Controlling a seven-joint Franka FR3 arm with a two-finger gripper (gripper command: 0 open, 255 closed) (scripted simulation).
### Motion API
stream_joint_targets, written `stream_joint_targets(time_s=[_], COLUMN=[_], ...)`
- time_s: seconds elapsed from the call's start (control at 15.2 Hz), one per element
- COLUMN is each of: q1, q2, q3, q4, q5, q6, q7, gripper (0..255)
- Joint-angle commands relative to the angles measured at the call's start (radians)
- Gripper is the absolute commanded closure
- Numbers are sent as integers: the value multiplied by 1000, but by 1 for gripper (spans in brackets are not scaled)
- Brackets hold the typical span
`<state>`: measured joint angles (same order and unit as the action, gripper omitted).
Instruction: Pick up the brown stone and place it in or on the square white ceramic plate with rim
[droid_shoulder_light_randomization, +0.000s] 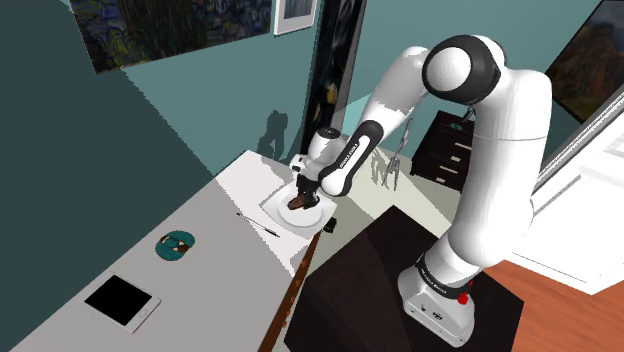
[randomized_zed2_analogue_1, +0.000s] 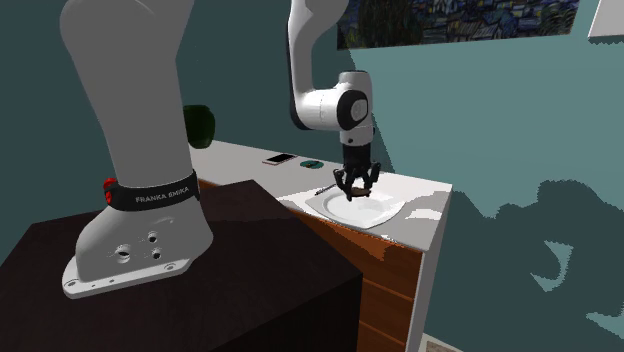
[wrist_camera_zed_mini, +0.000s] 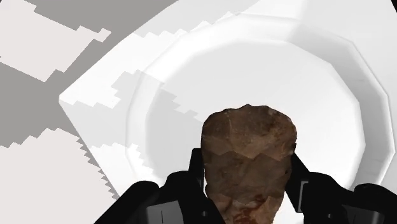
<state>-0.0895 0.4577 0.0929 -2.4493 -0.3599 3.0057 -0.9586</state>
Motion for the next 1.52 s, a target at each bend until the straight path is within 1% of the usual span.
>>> stream_joint_targets(time_s=[0.0,0.46,0.53,0.86,1.12,1.45], q1=[19,19,19,19,-67,-66], q2=[31,31,31,31,-124,-124], q3=[-20,-20,-20,-20,80,79], q4=[11,11,11,11,-51,-51], q5=[-11,-10,-10,-10,50,51], q6=[23,23,23,23,-77,-77], q7=[12,11,11,11,-43,-44], gripper=[255,255,0,0,0,0])
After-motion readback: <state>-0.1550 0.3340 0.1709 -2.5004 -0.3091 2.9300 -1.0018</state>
